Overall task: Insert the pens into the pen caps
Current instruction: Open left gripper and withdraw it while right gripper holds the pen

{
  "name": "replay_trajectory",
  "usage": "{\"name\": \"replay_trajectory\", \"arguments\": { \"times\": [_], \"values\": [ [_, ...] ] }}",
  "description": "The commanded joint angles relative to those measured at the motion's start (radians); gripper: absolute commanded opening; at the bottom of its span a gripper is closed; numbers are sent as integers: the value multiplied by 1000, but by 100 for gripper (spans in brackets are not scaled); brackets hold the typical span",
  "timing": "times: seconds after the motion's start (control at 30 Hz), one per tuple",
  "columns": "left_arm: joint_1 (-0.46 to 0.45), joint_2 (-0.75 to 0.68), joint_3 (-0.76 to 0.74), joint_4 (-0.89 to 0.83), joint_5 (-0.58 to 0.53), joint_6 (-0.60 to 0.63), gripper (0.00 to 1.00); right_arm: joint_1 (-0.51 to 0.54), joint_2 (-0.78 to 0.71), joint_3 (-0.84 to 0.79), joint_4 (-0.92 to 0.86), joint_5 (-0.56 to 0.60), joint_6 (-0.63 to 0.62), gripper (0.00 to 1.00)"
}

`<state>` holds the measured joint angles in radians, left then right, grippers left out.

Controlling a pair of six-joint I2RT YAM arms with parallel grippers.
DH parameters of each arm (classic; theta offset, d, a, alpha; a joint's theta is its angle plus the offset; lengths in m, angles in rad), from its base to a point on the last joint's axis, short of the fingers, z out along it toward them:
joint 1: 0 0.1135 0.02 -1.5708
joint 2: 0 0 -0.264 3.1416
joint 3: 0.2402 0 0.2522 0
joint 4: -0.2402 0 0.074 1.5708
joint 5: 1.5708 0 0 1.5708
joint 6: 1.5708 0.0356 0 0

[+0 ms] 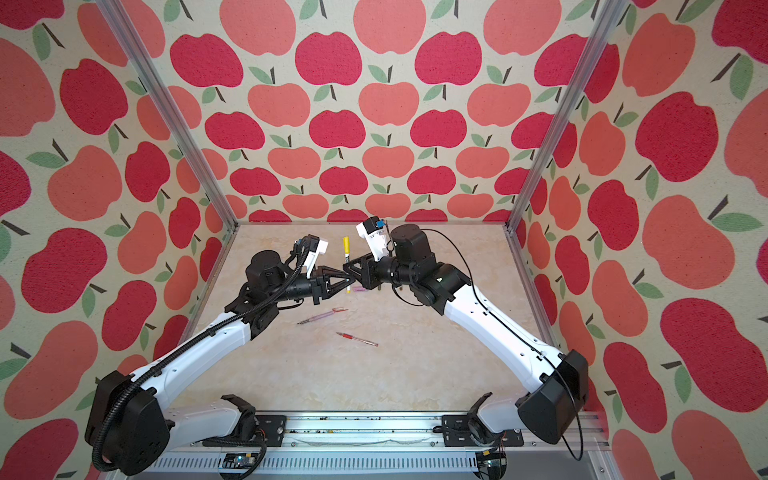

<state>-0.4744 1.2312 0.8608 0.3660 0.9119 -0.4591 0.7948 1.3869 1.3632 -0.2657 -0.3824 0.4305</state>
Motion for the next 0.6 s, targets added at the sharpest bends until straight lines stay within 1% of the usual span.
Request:
{"name": "replay_trajectory", "arguments": {
  "times": [0.0,0.13,0.3,0.33,0.43,0.57],
  "values": [
    [-13,10,-5,51,4,-13,0,0,2,10,34,9,5,17],
    [-21,14,-2,53,1,-16,0,0,-6,-5,50,18,11,13],
    [-24,11,-2,49,-8,-19,0,-2,-24,-25,62,56,11,9],
    [-24,10,-4,48,-10,-19,2,-2,-27,-29,63,65,11,8],
    [-24,6,-9,50,-21,-21,15,-5,-37,-36,58,90,10,5],
    [-20,-12,-24,40,-45,-12,36,-20,-51,-35,22,127,10,4]
  ]
}}
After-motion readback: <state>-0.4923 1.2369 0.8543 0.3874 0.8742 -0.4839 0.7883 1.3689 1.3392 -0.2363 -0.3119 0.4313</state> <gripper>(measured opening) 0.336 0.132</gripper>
